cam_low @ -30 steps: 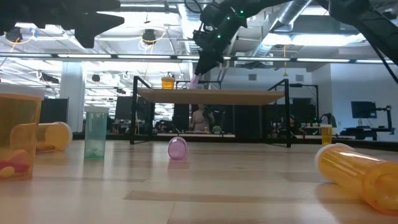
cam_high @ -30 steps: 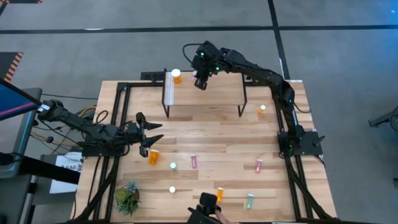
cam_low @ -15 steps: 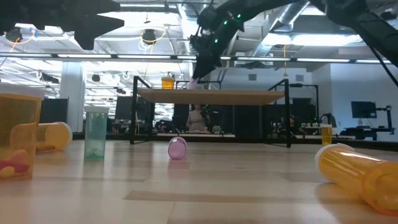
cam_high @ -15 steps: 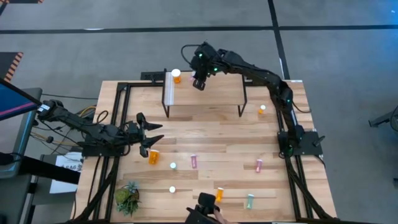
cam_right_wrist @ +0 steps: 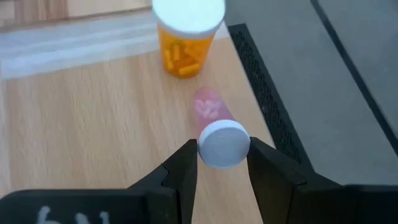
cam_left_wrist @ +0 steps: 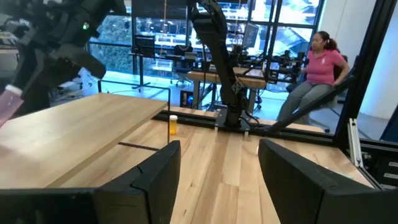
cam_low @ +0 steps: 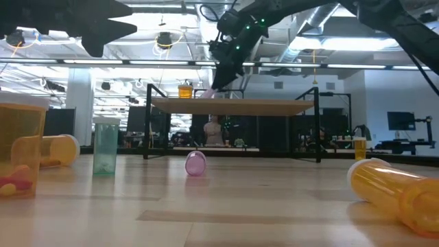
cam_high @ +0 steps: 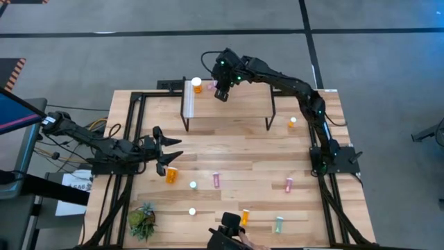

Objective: Pick and place medicine bottles onto shelf by color
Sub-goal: Put the middle pink pill bottle on the shelf

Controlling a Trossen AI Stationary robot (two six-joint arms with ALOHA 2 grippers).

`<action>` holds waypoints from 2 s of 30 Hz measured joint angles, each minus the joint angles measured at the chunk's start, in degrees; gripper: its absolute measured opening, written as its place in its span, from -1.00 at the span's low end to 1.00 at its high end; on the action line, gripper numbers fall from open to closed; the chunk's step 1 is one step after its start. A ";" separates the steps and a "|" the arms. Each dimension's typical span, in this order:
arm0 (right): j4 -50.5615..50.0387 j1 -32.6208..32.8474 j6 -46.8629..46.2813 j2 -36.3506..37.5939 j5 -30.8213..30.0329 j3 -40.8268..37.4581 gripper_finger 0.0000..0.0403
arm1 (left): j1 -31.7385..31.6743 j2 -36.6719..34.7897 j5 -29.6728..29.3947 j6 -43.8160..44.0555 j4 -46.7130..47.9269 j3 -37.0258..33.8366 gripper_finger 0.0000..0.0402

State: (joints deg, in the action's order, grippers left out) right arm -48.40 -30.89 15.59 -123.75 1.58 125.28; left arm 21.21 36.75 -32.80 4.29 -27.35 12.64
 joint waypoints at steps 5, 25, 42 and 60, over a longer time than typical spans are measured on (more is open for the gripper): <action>-1.68 0.02 0.98 -0.03 -0.04 0.02 -0.26 | 0.00 -0.01 -0.04 0.00 0.00 0.00 0.01; -14.55 0.53 2.48 -0.03 -0.38 9.37 -0.28 | -0.16 1.04 -8.57 2.38 0.24 0.00 0.01; -25.24 11.70 1.24 0.84 7.58 9.46 -0.31 | -11.14 24.92 -5.47 1.77 -10.18 6.41 0.01; -30.75 22.03 -0.14 3.62 16.57 9.44 -0.30 | -11.06 28.38 2.47 3.28 -16.75 6.54 0.01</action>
State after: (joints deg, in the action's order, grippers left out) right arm -79.15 -8.86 15.45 -120.14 18.15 134.72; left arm 10.15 65.12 -30.33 7.57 -44.10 19.18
